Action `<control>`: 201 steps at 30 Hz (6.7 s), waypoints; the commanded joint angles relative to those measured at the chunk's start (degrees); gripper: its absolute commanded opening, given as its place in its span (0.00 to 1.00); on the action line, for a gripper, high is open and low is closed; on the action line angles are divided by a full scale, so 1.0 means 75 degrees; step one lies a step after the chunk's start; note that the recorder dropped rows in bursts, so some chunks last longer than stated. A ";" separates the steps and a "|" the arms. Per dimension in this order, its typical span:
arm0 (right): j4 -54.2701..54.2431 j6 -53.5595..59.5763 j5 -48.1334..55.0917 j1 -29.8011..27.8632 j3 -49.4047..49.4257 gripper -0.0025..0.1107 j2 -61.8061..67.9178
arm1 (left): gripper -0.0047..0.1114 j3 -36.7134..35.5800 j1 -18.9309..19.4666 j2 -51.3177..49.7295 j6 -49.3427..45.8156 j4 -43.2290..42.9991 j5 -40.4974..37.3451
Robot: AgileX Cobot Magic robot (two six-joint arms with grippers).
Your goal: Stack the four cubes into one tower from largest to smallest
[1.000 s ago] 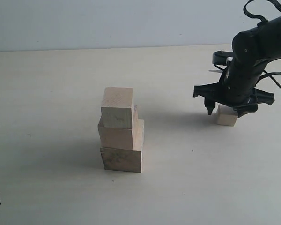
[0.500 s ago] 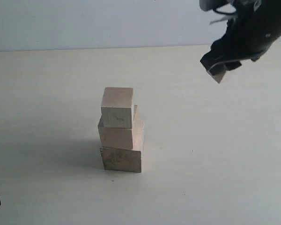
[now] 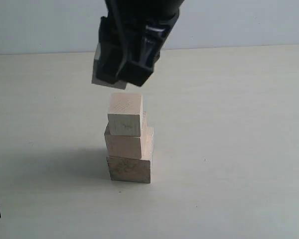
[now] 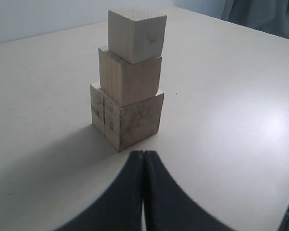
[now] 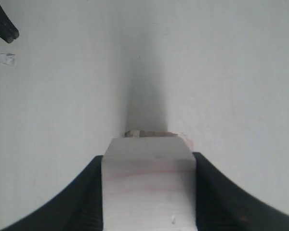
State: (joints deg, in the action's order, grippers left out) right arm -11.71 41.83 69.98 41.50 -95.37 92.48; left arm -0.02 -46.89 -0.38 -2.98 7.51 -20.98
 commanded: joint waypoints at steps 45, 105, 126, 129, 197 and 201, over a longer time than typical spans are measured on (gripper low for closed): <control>0.1477 -0.0419 -0.0002 0.0154 -0.0129 0.02 0.1277 | 0.04 0.0003 0.0012 0.0051 0.0014 0.0033 0.0070; 0.1411 -0.0801 -0.0002 0.0154 -0.0129 0.15 0.1437 | 0.04 0.0003 0.0012 0.0051 0.0014 0.0033 0.0070; 0.1562 -0.0667 -0.0002 0.0154 -0.0129 0.58 0.1408 | 0.04 0.0003 0.0012 0.0051 0.0014 0.0033 0.0070; 0.1640 -0.0665 -0.0002 0.0154 -0.0129 0.58 0.1290 | 0.04 0.0003 0.0012 0.0051 0.0014 0.0033 0.0070; -0.0969 -0.4849 -0.5673 -0.3372 1.2676 0.02 -1.2330 | 0.04 0.0003 0.0012 0.0051 0.0015 0.0033 0.0070; -0.1051 -0.4849 -0.5638 -0.3357 1.2660 0.02 -1.2330 | 0.04 0.0003 0.0012 0.0051 0.0016 0.0033 0.0070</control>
State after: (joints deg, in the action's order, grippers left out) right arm -19.13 4.90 27.29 16.60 -0.48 0.35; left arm -0.02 -46.89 -0.38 -2.98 7.51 -20.98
